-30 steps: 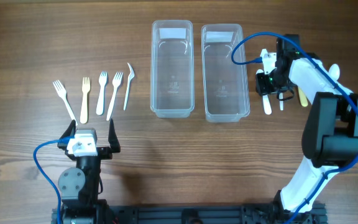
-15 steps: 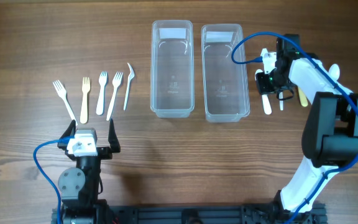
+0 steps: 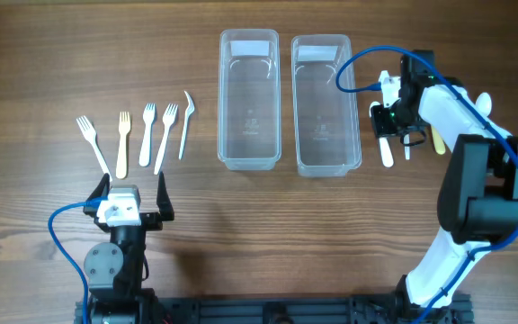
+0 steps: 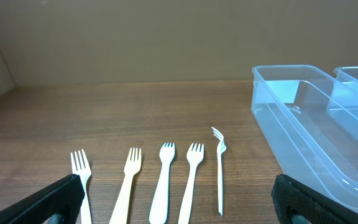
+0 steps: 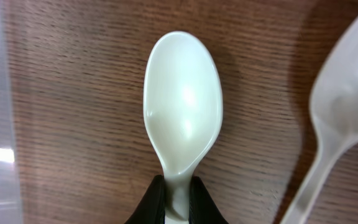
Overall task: Pack container
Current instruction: 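Lift the white spoon and lower it into the right container, release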
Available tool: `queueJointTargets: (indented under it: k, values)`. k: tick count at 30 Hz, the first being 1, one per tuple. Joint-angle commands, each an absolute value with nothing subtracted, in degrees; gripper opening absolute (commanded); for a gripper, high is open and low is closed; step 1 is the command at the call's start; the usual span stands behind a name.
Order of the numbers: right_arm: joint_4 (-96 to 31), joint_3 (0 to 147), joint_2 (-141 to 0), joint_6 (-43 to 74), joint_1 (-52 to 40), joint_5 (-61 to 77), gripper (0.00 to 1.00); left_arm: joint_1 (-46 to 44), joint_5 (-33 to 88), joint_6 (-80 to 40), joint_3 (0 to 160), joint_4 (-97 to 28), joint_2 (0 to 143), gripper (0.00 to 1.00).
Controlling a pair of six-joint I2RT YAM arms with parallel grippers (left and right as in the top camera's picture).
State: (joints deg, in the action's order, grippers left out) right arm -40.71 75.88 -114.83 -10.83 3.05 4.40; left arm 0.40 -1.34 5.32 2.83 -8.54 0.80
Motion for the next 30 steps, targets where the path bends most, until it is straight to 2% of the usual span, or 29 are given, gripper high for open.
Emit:
queueJointTargets:
  k: [1,12,17,24,30]
  values:
    - [-40.69,77.14,-108.92,-9.87,3.29,3.4,0.04,0.75,-0.45,6.17,2.33,-8.36,0.38,1.0]
    - [-40.99,77.25,-94.37,-7.38,2.68,7.09,0.04,0.75,-0.45,6.17,2.33,-8.34,0.38,1.0]
    - [-42.04,77.25,-87.61,-6.85,-1.89,7.97,0.04,0.75,-0.45,6.17,2.33,-8.36,0.38,1.0]
    - [-41.01,77.25,-86.7,-3.75,-10.5,7.73,0.04,0.75,-0.45,6.17,2.33,-8.36,0.38,1.0]
    - [-36.99,76.27,-88.9,-1.21,-13.58,7.73,0.04,0.75,-0.45,6.17,2.33,-8.36,0.38,1.0]
